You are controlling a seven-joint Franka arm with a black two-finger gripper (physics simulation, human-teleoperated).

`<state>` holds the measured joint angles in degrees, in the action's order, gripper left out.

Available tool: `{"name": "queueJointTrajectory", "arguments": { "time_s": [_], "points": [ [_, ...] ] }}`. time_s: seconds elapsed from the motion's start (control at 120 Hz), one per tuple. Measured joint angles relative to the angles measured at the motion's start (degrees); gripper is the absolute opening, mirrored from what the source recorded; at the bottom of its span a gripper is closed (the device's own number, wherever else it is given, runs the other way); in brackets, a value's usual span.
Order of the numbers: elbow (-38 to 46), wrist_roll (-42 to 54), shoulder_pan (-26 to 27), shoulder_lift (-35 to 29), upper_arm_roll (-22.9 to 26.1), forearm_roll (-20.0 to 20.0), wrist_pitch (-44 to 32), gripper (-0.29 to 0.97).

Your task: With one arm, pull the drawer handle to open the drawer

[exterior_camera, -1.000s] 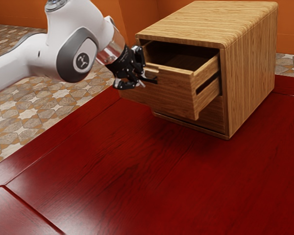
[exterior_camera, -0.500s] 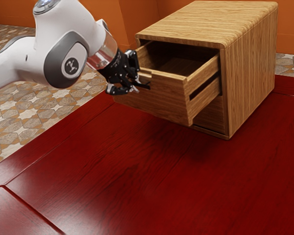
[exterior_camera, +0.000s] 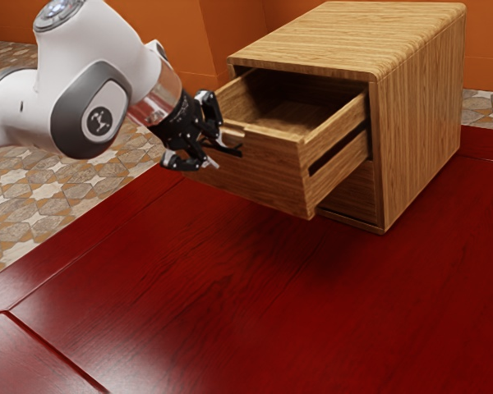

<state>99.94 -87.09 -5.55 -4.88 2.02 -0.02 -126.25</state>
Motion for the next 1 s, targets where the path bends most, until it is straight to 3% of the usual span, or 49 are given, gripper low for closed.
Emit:
{"name": "queueJointTrajectory", "arguments": {
  "time_s": [1.0],
  "points": [
    [10.9,-1.7,-2.1,-10.2,0.1,-0.1,0.1,0.11]
  ]
}}
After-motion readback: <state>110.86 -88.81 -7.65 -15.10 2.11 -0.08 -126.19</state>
